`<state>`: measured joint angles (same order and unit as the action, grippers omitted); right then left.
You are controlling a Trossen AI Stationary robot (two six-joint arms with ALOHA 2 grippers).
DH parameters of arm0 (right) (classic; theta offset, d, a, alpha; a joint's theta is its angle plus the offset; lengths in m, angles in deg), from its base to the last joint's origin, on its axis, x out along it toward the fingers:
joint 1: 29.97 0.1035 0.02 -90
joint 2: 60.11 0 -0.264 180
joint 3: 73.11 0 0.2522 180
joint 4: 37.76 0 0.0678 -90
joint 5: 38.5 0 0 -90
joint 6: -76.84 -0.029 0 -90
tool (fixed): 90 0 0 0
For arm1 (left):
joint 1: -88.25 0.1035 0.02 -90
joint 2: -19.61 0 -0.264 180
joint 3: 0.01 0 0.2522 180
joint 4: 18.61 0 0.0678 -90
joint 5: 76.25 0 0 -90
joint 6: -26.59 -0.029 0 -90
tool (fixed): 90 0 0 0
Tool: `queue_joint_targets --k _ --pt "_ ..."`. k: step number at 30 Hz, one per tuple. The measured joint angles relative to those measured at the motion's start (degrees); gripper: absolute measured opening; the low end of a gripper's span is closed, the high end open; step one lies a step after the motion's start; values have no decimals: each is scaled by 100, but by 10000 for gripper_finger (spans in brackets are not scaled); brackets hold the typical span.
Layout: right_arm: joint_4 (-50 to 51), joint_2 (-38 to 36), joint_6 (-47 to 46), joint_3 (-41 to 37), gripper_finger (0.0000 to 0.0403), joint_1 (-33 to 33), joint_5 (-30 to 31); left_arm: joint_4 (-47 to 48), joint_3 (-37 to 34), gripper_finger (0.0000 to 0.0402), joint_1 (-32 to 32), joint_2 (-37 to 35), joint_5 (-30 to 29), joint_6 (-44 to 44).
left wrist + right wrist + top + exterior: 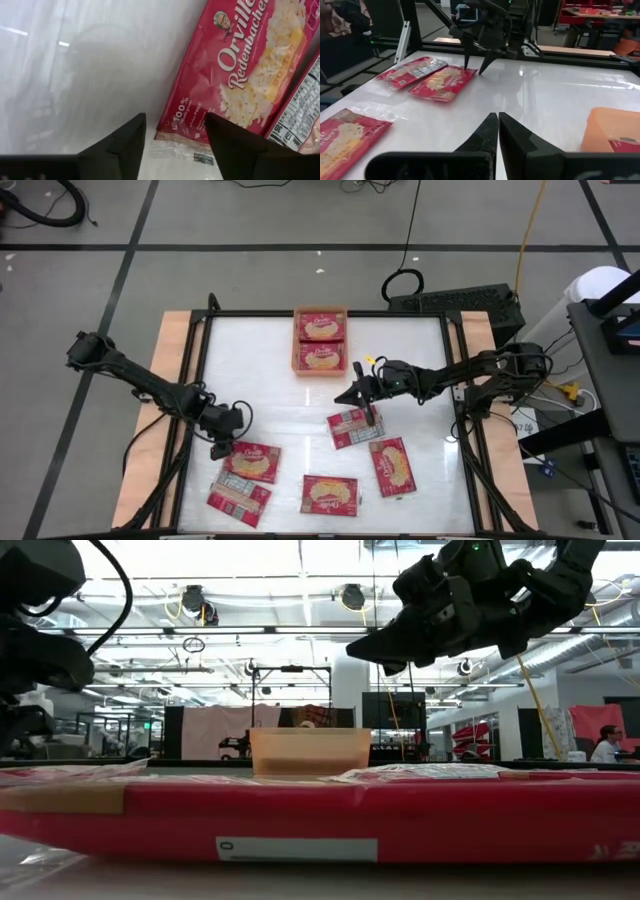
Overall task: Sort popcorn bags into baskets
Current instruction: Put the red popcorn bag into the orange bin
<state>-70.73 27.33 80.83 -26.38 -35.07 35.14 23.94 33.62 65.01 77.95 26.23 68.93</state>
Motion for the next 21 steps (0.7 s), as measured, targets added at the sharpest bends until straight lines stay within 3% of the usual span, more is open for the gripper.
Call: queue_joint_targets --k 4,10,15,21 --pt "5 0 10 0 9 -2 2 -55 -6 157 -28 55 -32 -343" --pt "13 0 -26 0 9 -2 2 -278 -16 19 -76 62 101 -763" --pt "15 0 -25 0 9 -2 2 -490 8 11 -22 1 -138 -963" --pt "27 0 -9 2 8 -2 193 -352 463 4 385 -226 -1154 -1776"
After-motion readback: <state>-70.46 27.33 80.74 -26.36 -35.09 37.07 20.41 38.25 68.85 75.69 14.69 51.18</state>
